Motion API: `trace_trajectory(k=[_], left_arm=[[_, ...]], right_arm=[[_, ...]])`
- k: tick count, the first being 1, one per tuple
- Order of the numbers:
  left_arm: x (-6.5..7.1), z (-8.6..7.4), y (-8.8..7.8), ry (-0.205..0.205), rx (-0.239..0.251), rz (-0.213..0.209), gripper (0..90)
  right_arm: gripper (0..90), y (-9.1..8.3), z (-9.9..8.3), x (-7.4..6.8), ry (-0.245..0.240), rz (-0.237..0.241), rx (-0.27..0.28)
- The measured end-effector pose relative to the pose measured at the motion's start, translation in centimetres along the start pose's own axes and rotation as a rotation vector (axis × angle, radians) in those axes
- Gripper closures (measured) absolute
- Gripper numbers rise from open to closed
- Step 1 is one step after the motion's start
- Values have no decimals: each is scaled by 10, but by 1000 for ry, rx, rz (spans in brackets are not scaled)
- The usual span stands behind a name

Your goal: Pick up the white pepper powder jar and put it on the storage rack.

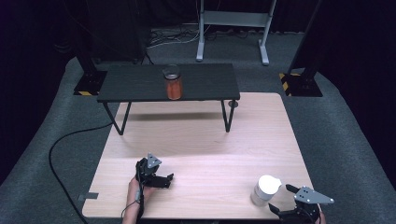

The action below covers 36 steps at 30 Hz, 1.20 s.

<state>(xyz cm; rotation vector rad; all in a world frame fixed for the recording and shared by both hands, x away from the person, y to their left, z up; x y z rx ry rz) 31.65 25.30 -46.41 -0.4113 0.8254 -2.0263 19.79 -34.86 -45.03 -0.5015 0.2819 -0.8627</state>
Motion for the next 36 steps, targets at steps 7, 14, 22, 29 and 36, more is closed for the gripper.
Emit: trace_trajectory(k=[7, 14, 22, 29, 36], left_arm=[[1, 0, 0, -2, 0, 2, 21], [1, 0, 0, -3, 0, 3, 22], [1, 0, -1, -3, 0, 4, 24], [1, 0, -1, -3, 0, 4, 25], [1, 0, -1, -1, 1, 3, 28]], right_arm=[[0, 12, -4, -9, 2, 8, 49], [0, 28, -10, -23, 8, -15, 115], [136, 38, -14, -35, 9, -53, 141], [292, 41, -11, -35, -8, -25, 130], [298, 42, -11, -41, 1, -55, 135]])
Point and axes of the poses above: each handheld gripper's, and its own axes: y roughly forward along the jaws, z roughly out of its top, x roughly to its right, the point moved 4 cm from there along y, roughly forward along the jaws, and after that the axes turned 2 degrees about y, right-handed, at the moved point
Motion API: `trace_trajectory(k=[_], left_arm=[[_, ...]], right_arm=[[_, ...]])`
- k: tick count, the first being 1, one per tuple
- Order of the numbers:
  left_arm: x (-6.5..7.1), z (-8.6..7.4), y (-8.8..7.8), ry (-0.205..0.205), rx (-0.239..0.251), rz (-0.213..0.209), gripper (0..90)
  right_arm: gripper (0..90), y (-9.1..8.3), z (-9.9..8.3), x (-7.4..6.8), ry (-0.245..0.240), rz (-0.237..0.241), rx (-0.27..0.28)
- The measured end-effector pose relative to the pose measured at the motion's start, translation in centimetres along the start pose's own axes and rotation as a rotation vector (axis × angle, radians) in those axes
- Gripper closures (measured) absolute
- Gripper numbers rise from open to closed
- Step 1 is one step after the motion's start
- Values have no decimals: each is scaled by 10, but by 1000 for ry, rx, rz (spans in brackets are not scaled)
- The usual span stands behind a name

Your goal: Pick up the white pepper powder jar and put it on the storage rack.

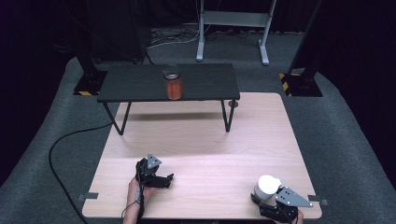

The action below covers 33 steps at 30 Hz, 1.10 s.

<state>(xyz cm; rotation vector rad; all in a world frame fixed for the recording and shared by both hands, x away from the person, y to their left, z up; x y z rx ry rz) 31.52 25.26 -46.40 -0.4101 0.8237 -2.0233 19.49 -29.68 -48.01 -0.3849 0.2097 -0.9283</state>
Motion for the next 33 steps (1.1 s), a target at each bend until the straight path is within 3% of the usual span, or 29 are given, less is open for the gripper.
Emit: trace_trajectory(k=[7, 12, 22, 33], left_arm=[[-1, 0, 0, -3, 1, -4, 31], [-1, 0, 0, -3, 2, -6, 32], [-1, 0, 0, -3, 1, -6, 32], [-1, 0, 0, -4, 2, -6, 32]], right_arm=[[299, 1, 4, -5, 35, -40, -8], [299, -1, 9, -5, 45, -38, 9], [299, -1, 30, -9, 34, -47, 39], [298, 5, 51, -10, 30, -64, 29]])
Point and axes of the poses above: each handheld gripper's, and its own axes: y roughly forward along the jaws, z roughly out of its top, x roughly to its right, the point moved 4 cm from there along y, roughly forward along the jaws, and after that the axes turned 2 degrees about y, right-handed, at the moved point
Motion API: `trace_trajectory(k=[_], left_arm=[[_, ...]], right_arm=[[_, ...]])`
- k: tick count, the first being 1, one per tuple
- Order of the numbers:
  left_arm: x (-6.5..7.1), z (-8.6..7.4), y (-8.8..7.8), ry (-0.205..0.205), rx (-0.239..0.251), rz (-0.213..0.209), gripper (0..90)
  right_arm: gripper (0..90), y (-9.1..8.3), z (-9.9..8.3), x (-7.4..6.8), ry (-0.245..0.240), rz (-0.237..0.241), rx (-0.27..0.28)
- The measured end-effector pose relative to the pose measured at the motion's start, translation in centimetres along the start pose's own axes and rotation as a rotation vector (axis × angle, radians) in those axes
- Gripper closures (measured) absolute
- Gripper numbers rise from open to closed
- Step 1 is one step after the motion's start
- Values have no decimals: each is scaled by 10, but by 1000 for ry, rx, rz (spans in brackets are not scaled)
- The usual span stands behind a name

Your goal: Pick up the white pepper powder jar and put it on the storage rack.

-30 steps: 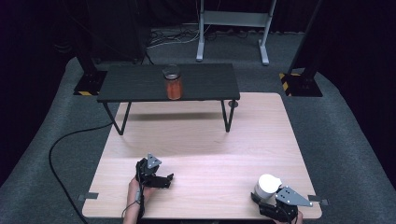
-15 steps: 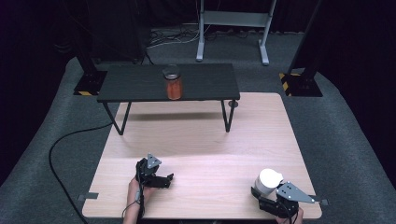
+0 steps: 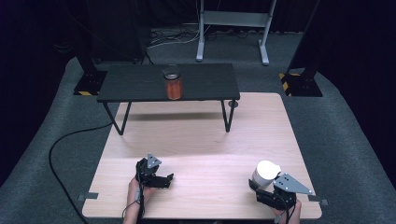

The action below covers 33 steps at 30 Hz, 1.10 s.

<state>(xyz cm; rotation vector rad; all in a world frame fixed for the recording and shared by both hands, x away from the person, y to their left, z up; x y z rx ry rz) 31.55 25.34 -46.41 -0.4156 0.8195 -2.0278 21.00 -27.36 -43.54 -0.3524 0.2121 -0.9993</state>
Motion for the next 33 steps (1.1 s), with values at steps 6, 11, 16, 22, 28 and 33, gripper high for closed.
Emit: trace_trajectory(k=[6, 11, 16, 22, 28, 33], left_arm=[[0, 0, 0, 0, 0, 0, 32], [0, 0, 0, 0, 0, 0, 32], [0, 0, 0, -2, 1, 1, 34], [0, 0, 0, -4, 2, 3, 37], [0, 0, 0, -5, 3, 4, 37], [0, 0, 0, -6, 3, 4, 38]], right_arm=[[299, 1, 7, 1, 6, -9, 12], [299, 3, 9, 2, 9, -11, 14], [298, 8, 11, 3, 13, -16, 8], [298, 11, 14, 2, 5, -16, 11], [298, 12, 21, 1, -18, -16, 8], [298, 13, 29, 2, -29, -22, 2]])
Point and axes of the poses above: each handheld gripper's, and its own axes: y roughly forward along the jaws, z roughly out of its top, x roughly to its right, the point moved 4 cm from there along y, roughly forward along the jaws, and after that the axes turned 2 degrees about y, right-handed, at the moved point
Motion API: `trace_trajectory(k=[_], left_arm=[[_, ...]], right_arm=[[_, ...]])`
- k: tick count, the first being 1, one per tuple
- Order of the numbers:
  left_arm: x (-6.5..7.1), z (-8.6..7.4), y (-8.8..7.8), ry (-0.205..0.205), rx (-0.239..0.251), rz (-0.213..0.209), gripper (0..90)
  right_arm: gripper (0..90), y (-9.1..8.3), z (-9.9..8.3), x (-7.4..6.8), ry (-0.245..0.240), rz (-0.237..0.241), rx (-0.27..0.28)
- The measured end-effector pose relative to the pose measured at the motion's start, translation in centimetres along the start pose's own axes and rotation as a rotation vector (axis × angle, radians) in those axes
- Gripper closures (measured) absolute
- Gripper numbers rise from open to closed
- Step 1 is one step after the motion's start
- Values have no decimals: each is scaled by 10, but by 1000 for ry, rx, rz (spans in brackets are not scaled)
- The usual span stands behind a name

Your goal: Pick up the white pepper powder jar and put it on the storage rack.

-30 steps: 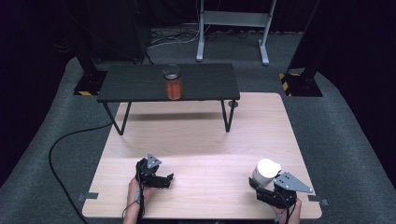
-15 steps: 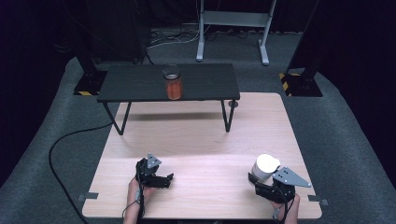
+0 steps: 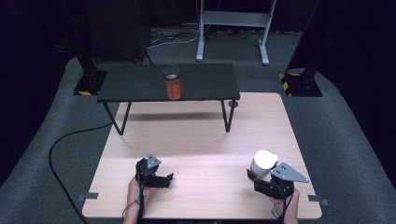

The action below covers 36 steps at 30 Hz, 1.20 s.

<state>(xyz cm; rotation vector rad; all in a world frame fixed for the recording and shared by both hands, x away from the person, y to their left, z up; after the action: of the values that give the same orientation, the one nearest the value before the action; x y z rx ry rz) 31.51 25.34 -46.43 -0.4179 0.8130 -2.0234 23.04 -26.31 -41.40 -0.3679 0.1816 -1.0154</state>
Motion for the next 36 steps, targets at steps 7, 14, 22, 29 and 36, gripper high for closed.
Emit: trace_trajectory(k=[7, 14, 22, 29, 36], left_arm=[[0, 0, 0, 0, 0, 0, 38], [0, 0, 0, 0, 0, 0, 37], [0, 0, 0, 0, 0, 0, 38], [0, 0, 0, 0, 0, 0, 38], [0, 0, 0, 0, 0, 0, 39]], right_arm=[[298, 2, 10, 3, -1, -1, 11], [299, 6, 19, 4, -6, -1, 18], [299, 10, 36, 3, -16, -3, 32], [298, 15, 43, 4, -18, 0, 27], [298, 22, 48, 5, -13, 3, 27]])
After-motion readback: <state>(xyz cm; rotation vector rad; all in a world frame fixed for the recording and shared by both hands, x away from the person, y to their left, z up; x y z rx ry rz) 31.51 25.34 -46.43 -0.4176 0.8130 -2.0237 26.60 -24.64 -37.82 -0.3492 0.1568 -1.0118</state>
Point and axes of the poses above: each handheld gripper's, and its own axes: y roughly forward along the jaws, z roughly out of its top, x roughly to its right, the point moved 4 cm from there along y, roughly forward along the jaws, and after that the axes turned 2 degrees about y, right-handed, at the moved point
